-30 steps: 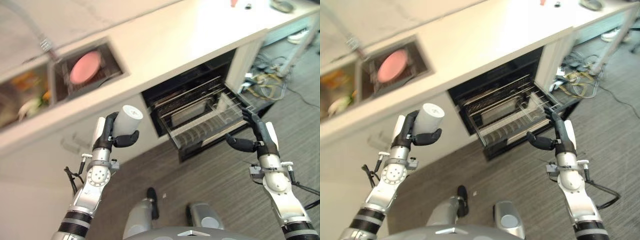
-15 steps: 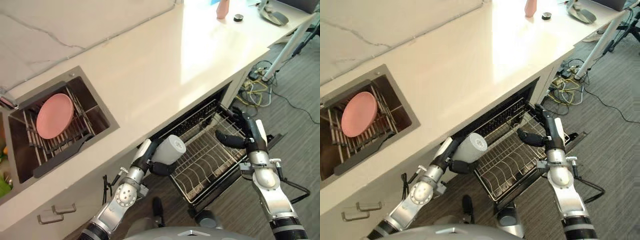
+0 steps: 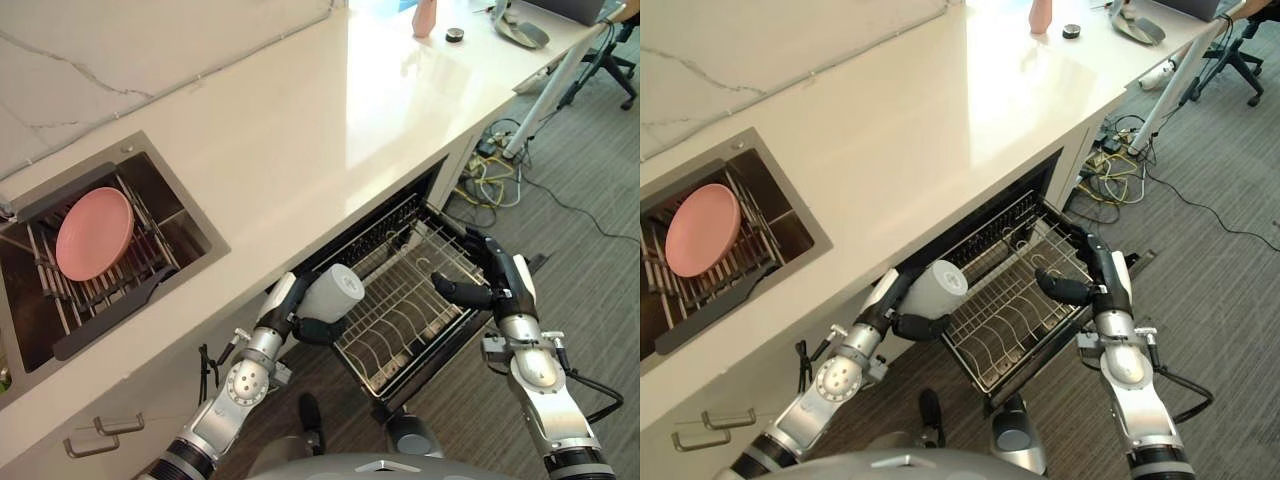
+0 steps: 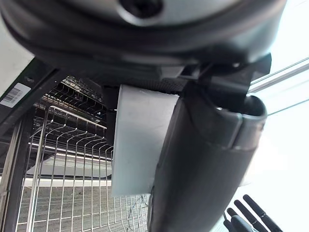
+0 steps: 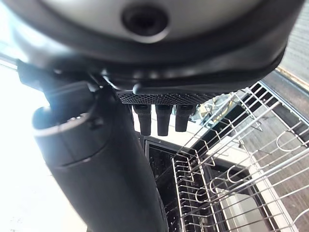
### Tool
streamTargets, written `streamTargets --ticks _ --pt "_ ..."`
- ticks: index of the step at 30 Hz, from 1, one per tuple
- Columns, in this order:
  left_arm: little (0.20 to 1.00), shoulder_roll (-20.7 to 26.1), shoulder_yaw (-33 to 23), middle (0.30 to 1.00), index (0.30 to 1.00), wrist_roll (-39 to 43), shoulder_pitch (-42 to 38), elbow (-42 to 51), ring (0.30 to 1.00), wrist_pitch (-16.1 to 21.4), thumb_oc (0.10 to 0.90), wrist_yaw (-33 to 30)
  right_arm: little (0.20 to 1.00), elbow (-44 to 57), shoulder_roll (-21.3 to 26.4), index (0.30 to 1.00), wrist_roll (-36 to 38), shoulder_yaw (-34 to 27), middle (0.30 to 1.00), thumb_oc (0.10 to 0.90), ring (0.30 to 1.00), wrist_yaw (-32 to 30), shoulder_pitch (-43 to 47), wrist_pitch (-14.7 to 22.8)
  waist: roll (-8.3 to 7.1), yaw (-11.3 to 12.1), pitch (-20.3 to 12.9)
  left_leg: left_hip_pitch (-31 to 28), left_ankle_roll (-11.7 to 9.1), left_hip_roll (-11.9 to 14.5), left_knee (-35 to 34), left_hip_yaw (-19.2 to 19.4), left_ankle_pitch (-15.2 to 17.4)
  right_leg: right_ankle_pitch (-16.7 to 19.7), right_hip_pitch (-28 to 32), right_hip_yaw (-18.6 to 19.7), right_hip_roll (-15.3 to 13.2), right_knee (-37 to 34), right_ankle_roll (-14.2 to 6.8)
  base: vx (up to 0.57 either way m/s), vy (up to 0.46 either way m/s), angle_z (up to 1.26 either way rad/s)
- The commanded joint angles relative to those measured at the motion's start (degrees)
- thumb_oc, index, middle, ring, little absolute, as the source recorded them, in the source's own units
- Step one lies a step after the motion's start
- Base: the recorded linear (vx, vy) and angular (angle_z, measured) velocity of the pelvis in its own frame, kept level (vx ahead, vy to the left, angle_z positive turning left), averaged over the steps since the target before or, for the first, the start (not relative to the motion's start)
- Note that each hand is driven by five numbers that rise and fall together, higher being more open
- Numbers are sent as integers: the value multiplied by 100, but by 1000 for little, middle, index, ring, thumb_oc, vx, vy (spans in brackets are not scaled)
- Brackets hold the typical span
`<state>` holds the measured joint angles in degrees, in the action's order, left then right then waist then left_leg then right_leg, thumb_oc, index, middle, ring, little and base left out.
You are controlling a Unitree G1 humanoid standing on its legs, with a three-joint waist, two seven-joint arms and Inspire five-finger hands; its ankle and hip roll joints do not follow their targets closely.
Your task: Place the dishes in the dishwasher.
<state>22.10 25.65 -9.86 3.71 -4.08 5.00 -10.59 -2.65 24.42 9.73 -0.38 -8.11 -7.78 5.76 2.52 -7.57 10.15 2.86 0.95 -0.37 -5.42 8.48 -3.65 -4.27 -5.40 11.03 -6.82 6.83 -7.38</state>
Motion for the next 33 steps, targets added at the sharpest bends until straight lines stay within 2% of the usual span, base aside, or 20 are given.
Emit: streamTargets --ticks 1,2,4,5,8,10,13,15,19,20,21,22,23,24,25,26,27,28,31,33 --pt "300 457 -1753 300 300 257 -1580 335 300 487 400 -811 900 357 -120 900 606 -158 900 800 900 118 484 716 -405 105 -237 -403 -132 -126 69 158 640 1305 -309 10 -329 -154 -528 -144 -42 -7" --pt "300 503 -1773 300 300 284 -1615 344 300 488 400 -841 900 371 -130 900 685 -115 900 800 900 124 561 747 -395 153 -204 -288 -151 -39 55 258 599 1270 -469 -294 -284 -101 -478 -193 -24 -16" --pt "300 559 -1818 300 300 299 -1655 385 300 491 400 -918 900 431 -165 900 822 -57 900 800 900 121 663 815 -308 225 -189 -54 -190 103 42 431 459 897 -455 -1067 -287 116 -374 -184 18 -70" --pt "300 536 -1787 300 300 304 -1700 370 300 500 400 -938 900 455 -166 900 860 -37 900 800 900 104 688 854 -289 228 -180 20 -192 134 43 472 394 694 -368 -1183 -259 348 -328 -165 17 -79" --pt "300 481 -1739 300 300 288 -1802 271 300 508 400 -995 900 528 -157 900 909 2 900 800 900 101 700 894 -307 345 -238 161 -148 120 98 467 330 215 95 -947 -152 808 -213 -152 -45 -3" --pt "300 459 -1736 300 300 252 -1730 225 300 473 400 -955 900 514 -160 900 835 9 900 800 900 55 694 862 -430 537 -392 295 -148 34 255 469 360 21 707 -888 -156 537 -195 -112 -144 -6" --pt "300 383 -1781 300 300 243 -1530 206 300 452 400 -887 900 537 -203 900 844 12 900 800 900 154 523 780 -534 561 -454 458 -192 33 574 427 320 -151 703 -441 193 230 -69 -133 -191 3" --pt "300 321 -1788 300 300 262 -1480 171 300 456 400 -870 900 533 -192 900 849 -27 900 800 900 133 455 777 -506 597 -408 668 -265 47 815 330 236 -399 844 -436 349 49 104 -125 -128 66" --pt "300 321 -1789 300 300 262 -1479 172 300 456 400 -869 900 533 -191 900 849 -26 900 800 900 133 455 777 -504 587 -411 676 -265 47 823 321 239 -399 844 -445 350 48 104 -61 -26 42" --pt "300 260 -1806 300 300 296 -1498 123 300 443 400 -955 900 445 -130 900 833 -14 900 800 900 47 478 742 -496 631 -272 882 -479 49 1080 66 135 -525 853 -456 419 9 239 -212 -73 -5" --pt "300 257 -1809 300 300 296 -1506 122 300 443 400 -956 900 440 -126 900 834 -13 900 800 900 46 489 744 -476 619 -276 916 -486 69 1090 47 115 -499 831 -469 443 5 248 -391 -62 12" --pt "300 224 -1860 300 300 282 -1481 99 300 403 400 -1031 900 404 -104 900 852 23 900 800 900 58 513 702 -454 656 -212 997 -662 -18 1187 -448 112 -444 714 -471 431 35 269 -533 132 40" --pt "300 138 -1816 300 300 177 -1528 22 300 405 400 -1168 900 368 -67 900 1088 44 900 800 900 116 481 733 -532 432 -228 661 -593 413 1282 -487 406 -157 393 -696 112 32 168 -555 176 35" --pt "300 139 -1817 300 300 162 -1481 45 300 429 400 -1151 900 393 -49 900 1131 7 900 800 900 131 399 741 -520 370 -270 468 -576 593 1278 -365 473 -163 365 -776 48 1 151 -453 293 65" --pt "300 182 -1794 300 300 155 -1461 52 300 449 400 -1133 900 422 -9 900 1218 -71 900 800 900 156 272 774 -456 215 -378 35 -596 948 1229 -208 458 -180 226 -889 -44 28 125 -106 161 90" --pt "300 178 -1792 300 300 155 -1453 52 300 450 400 -1133 900 428 -4 900 1220 -70 900 800 900 157 260 772 -445 212 -367 -6 -608 961 1203 -211 461 -199 250 -896 -30 42 133 -71 207 107" --pt "300 193 -1782 300 300 171 -1445 67 300 455 400 -1090 900 482 -24 900 1243 -142 900 800 900 182 172 763 -366 128 -442 -236 -657 1080 1068 -201 439 -245 220 -940 -41 58 114 15 222 76" --pt "300 164 -1701 300 300 185 -1447 55 300 446 400 -1005 900 587 -110 900 1474 -269 900 800 900 354 7 786 -255 -9 -520 -437 -795 1169 591 -157 395 -304 281 -1061 -64 106 74 9 324 39" --pt "300 65 -1555 300 300 413 -1524 -94 300 446 400 -868 900 616 -218 900 1654 -382 900 800 900 324 -6 802 -205 -105 -580 -553 -932 1167 212 11 335 -255 330 -1136 -142 47 -16 1 191 47" --pt "300 62 -1494 300 300 563 -1549 -165 300 443 400 -763 900 627 -282 900 1713 -348 900 800 900 338 95 781 -226 -119 -601 -638 -893 1039 92 25 410 -71 314 -1064 -212 -24 -113 -6 239 26"
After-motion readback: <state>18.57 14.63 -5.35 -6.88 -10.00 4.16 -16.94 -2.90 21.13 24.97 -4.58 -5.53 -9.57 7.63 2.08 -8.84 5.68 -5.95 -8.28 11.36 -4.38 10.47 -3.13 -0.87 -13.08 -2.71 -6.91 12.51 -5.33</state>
